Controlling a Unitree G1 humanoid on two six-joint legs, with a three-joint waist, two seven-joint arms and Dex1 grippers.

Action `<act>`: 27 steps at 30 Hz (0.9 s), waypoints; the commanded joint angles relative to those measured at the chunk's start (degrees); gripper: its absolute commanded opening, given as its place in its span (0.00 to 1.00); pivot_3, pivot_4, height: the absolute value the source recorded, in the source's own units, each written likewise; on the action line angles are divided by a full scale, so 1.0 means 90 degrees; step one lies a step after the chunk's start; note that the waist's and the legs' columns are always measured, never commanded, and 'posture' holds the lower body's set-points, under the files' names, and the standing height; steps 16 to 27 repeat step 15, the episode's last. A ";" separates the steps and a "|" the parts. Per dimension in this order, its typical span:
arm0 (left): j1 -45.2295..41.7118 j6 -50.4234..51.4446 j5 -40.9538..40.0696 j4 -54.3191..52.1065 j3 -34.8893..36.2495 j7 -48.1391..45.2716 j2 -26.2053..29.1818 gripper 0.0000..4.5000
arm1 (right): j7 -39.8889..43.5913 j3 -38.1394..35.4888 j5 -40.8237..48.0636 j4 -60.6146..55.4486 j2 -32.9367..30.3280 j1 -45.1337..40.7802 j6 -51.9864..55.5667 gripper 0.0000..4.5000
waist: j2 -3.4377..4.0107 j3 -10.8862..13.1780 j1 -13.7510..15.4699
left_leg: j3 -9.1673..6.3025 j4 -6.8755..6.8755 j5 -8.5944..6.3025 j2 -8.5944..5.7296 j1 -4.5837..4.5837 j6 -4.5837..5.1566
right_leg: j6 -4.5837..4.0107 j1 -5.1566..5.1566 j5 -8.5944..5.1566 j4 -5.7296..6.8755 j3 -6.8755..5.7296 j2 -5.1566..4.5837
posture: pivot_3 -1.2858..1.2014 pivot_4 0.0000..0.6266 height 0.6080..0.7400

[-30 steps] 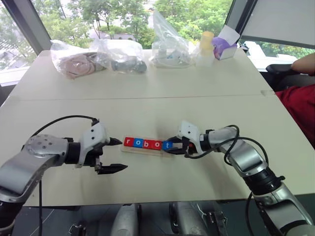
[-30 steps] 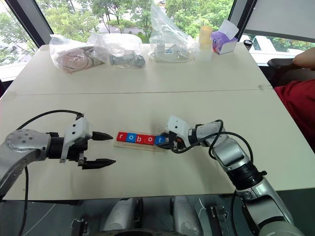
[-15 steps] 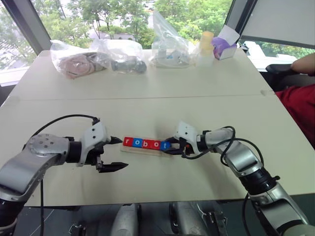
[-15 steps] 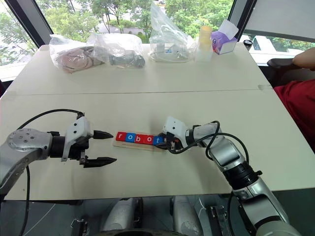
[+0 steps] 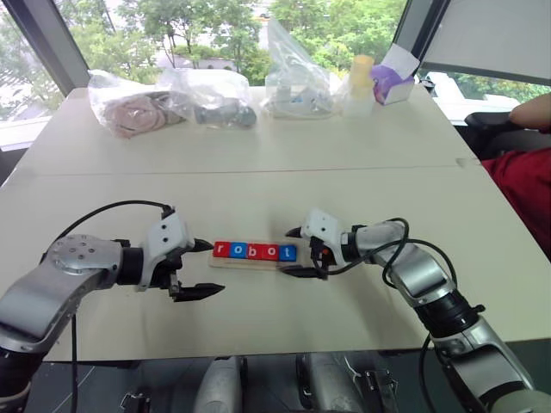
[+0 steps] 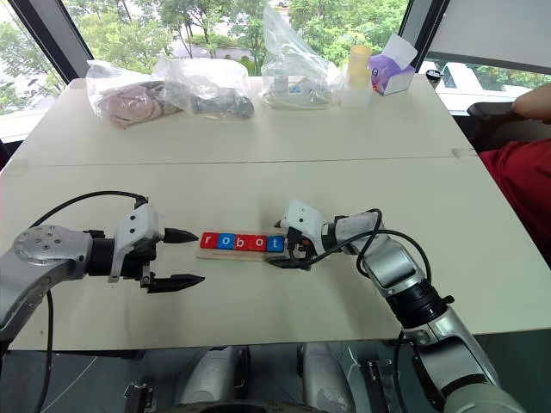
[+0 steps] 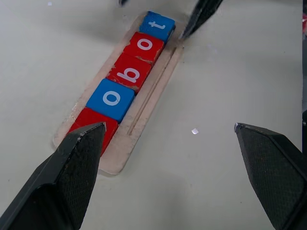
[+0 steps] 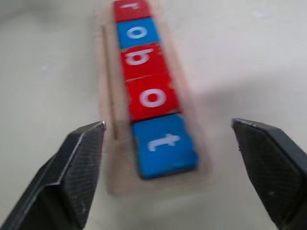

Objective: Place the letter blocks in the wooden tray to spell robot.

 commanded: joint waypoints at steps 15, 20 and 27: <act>0.1546 0.0627 -0.0929 0.0133 0.2317 0.0344 -0.0302 1.00 | 0.0082 -0.2802 0.2630 -0.2971 -0.1573 0.2336 0.2748 0.99 | -0.0003 -0.0001 0.0007 | -0.0006 -0.0011 -0.0004 0.0006 0.0002 0.0006 | -0.0003 0.0001 -0.0003 -0.0002 -0.0002 -0.0010 | 0.52 0.24 1.00; 0.1546 0.0627 -0.0929 0.0133 0.2317 0.0344 -0.0302 1.00 | 0.0082 -0.2802 0.2630 -0.2971 -0.1573 0.2336 0.2748 0.99 | -0.0003 -0.0001 0.0007 | -0.0006 -0.0011 -0.0004 0.0006 0.0002 0.0006 | -0.0003 0.0001 -0.0003 -0.0002 -0.0002 -0.0010 | 0.52 0.24 1.00; 0.1546 0.0627 -0.0929 0.0133 0.2317 0.0344 -0.0302 1.00 | 0.0082 -0.2802 0.2630 -0.2971 -0.1573 0.2336 0.2748 0.99 | -0.0003 -0.0001 0.0007 | -0.0006 -0.0011 -0.0004 0.0006 0.0002 0.0006 | -0.0003 0.0001 -0.0003 -0.0002 -0.0002 -0.0010 | 0.52 0.24 1.00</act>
